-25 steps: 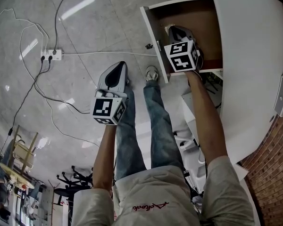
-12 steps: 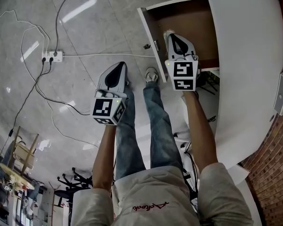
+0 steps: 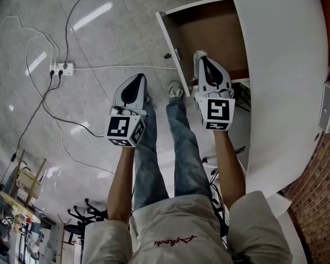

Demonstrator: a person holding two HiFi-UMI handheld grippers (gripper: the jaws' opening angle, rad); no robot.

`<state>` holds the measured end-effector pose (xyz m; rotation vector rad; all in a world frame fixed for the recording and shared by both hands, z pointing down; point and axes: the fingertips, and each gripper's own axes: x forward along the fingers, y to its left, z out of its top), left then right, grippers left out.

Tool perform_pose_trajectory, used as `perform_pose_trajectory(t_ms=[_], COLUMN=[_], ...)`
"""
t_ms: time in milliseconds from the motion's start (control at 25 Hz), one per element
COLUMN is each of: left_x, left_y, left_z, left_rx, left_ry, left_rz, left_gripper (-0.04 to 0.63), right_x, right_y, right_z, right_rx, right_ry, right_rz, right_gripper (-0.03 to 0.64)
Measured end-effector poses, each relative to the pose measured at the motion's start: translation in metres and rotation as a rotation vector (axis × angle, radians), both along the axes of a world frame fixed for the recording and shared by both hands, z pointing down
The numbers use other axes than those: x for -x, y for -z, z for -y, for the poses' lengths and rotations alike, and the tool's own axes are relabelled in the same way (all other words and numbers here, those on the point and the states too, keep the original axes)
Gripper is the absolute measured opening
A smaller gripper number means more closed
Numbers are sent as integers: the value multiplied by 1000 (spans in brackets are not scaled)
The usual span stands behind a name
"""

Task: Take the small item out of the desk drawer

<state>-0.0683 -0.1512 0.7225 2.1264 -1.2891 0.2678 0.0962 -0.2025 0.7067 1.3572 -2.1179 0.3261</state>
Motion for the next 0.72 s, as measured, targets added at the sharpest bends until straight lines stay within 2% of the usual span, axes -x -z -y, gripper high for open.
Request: perform_pose_trajectory(t_ms=[440, 720], left_x=[-4, 3], left_y=[16, 47], left_z=[-1, 0], left_rx=[-24, -58], left_ry=[0, 27], left_rz=[17, 26], left_gripper=[9, 9], right_x=[-3, -2], right_y=[15, 43], right_z=[-33, -37], right_rx=[-25, -50], right_ry=[-34, -39], right_rz=[77, 104], right_gripper=[11, 11])
